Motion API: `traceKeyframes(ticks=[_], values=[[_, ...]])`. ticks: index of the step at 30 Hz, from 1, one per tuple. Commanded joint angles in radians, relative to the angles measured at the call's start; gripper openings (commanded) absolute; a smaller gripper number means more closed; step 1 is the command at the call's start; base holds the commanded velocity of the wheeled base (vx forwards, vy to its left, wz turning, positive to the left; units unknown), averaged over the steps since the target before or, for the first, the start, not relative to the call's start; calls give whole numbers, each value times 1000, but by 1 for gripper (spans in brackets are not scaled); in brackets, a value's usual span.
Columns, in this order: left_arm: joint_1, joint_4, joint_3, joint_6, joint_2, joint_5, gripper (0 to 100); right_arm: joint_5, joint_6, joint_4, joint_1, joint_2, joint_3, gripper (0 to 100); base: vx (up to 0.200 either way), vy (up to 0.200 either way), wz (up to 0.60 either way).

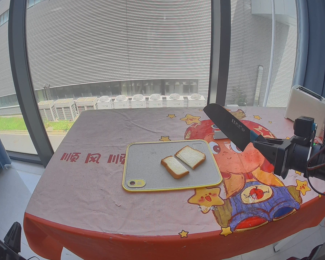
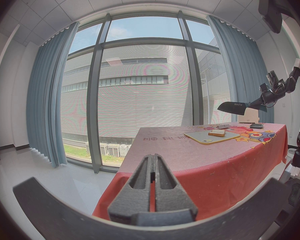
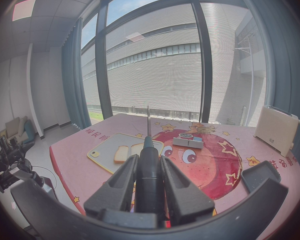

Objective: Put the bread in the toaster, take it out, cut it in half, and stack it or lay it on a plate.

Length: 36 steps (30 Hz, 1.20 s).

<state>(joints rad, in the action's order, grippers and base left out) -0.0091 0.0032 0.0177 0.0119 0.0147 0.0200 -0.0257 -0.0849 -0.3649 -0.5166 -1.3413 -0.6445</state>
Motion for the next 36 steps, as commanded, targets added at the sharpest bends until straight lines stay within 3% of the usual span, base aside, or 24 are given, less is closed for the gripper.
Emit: traceKeyframes(ticks=[1, 6, 16, 36], values=[[0, 0, -18, 0, -15, 0, 0, 0, -1, 0, 20, -27, -4, 0, 0, 0, 0], [0, 0, -18, 0, -15, 0, 0, 0, -1, -8, 46, -44, -6, 0, 0, 0, 0], [0, 0, -18, 0, -15, 0, 0, -3, 1, -137, 101, -136, 6, 0, 0, 0, 0], [0, 0, -18, 0, -15, 0, 0, -5, 1, -160, 141, -191, -1, 0, 0, 0, 0]])
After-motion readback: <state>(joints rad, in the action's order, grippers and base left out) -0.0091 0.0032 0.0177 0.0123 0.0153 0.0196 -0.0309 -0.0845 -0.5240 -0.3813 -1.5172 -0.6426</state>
